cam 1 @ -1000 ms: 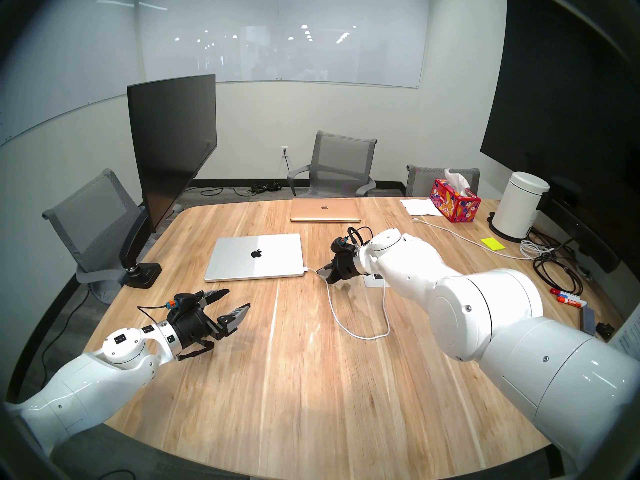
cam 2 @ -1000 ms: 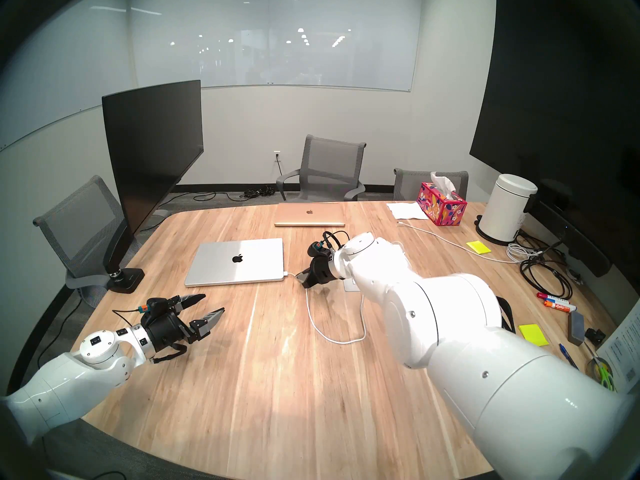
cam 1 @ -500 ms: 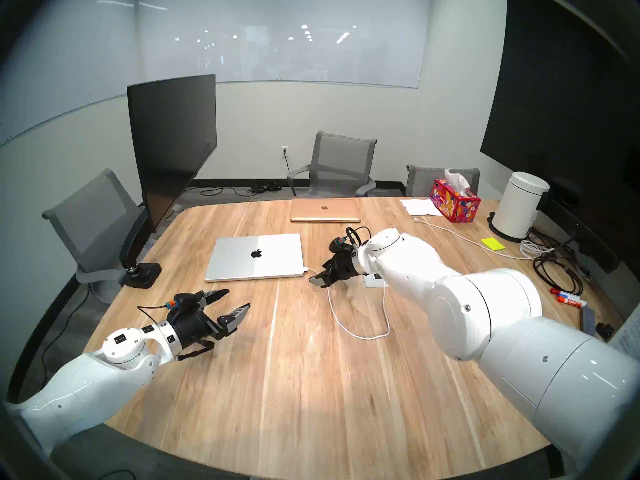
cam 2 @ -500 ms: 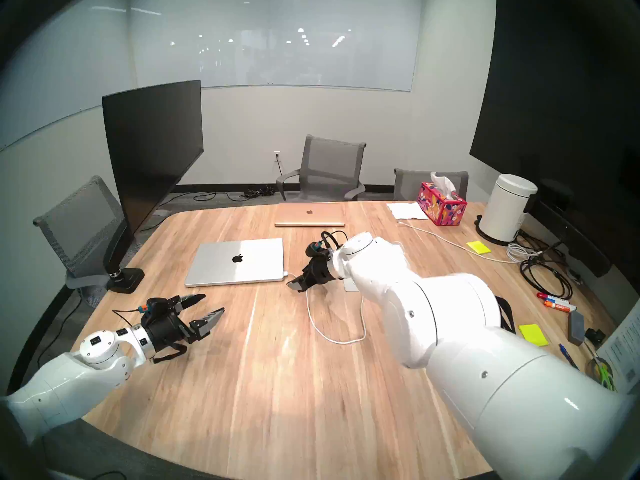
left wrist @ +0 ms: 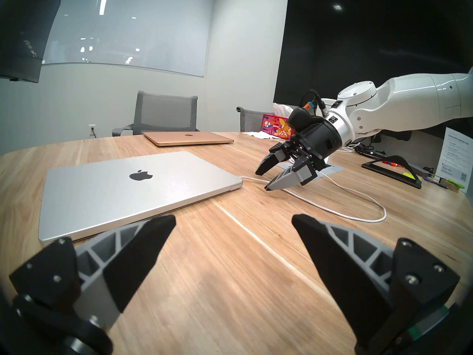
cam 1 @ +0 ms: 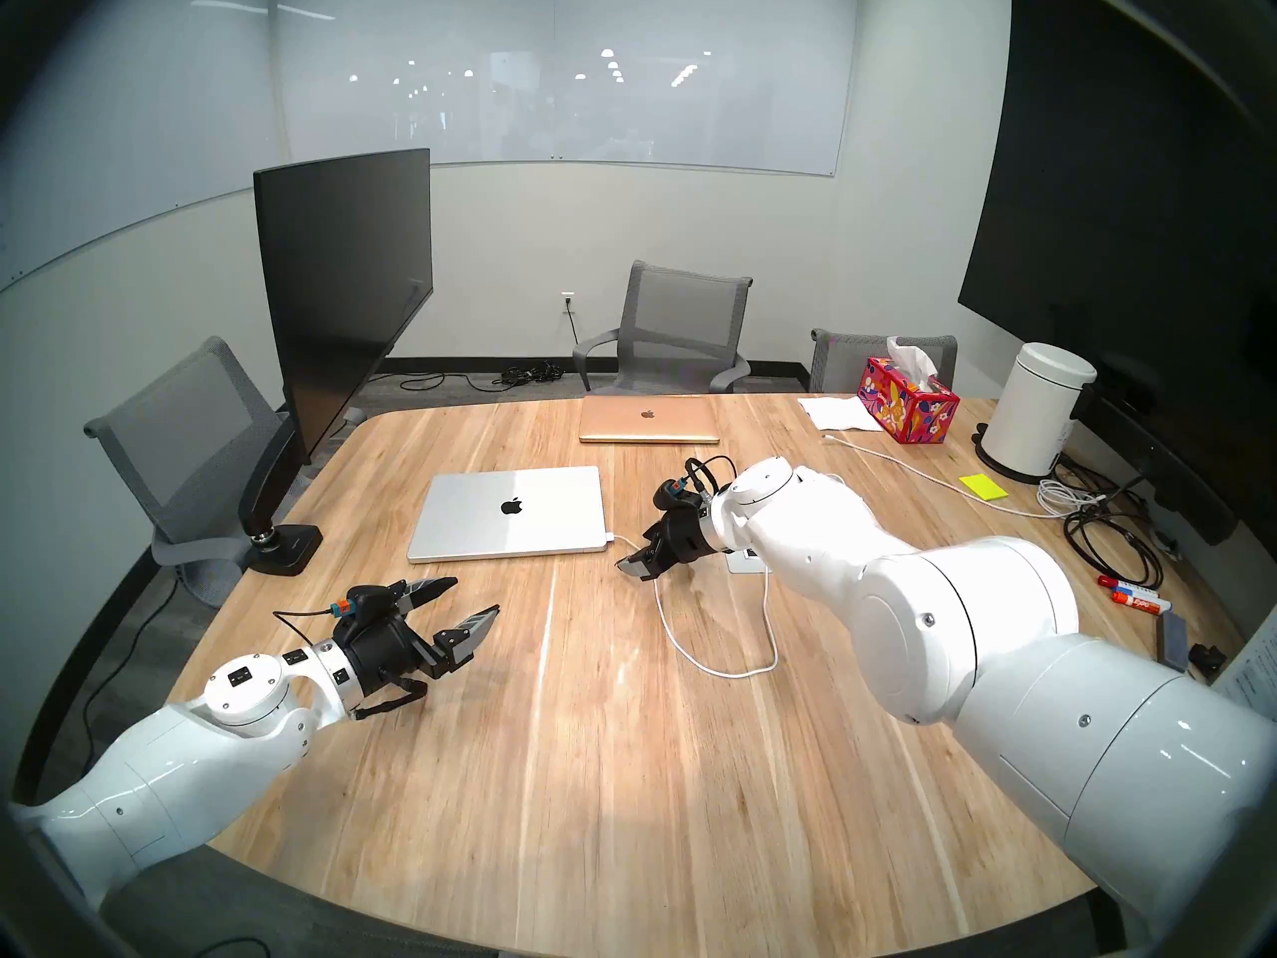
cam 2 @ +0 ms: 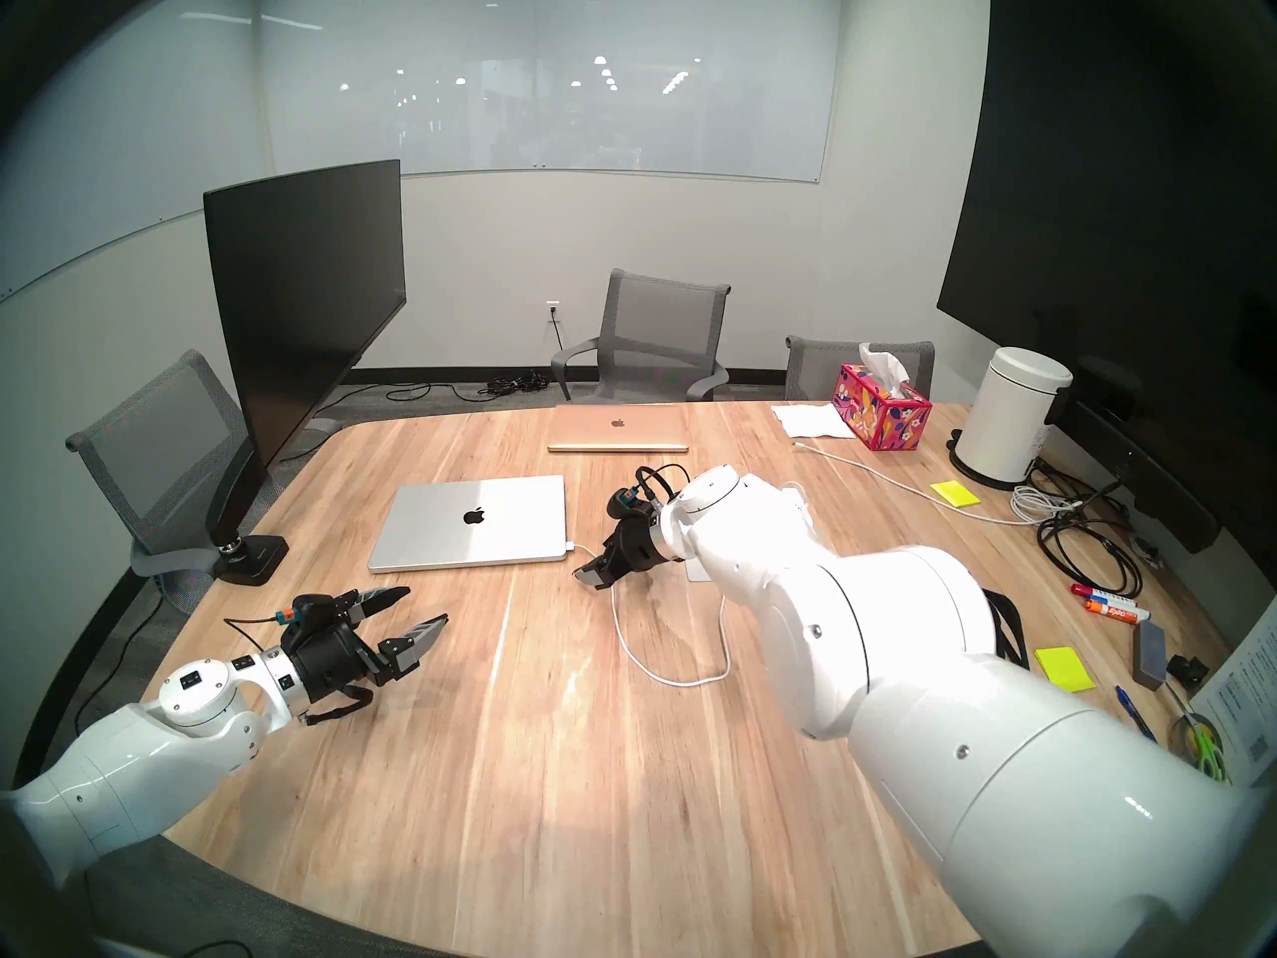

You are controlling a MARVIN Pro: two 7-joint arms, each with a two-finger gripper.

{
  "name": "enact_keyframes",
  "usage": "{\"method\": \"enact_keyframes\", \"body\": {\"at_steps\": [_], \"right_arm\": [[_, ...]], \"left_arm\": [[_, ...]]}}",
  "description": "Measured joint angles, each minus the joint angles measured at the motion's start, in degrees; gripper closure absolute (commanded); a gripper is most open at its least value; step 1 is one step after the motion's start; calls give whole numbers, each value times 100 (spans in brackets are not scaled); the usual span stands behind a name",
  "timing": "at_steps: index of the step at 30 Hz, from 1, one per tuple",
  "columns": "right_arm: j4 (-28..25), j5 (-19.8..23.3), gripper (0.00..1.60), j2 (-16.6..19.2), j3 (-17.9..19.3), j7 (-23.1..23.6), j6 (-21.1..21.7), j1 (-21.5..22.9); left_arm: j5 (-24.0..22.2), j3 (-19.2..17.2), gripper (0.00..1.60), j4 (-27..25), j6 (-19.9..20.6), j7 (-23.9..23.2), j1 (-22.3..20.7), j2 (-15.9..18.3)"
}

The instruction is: Unplug the charging cable from the port of the MacBook and lay it on the desk

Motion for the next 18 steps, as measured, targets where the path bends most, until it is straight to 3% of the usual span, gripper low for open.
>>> {"method": "enact_keyframes", "body": {"at_steps": [18], "right_arm": [[8,-56,0,-1,-2,-125,-25,-38]], "left_arm": [[-2,3,0,0,-1,1,-1,2]]}}
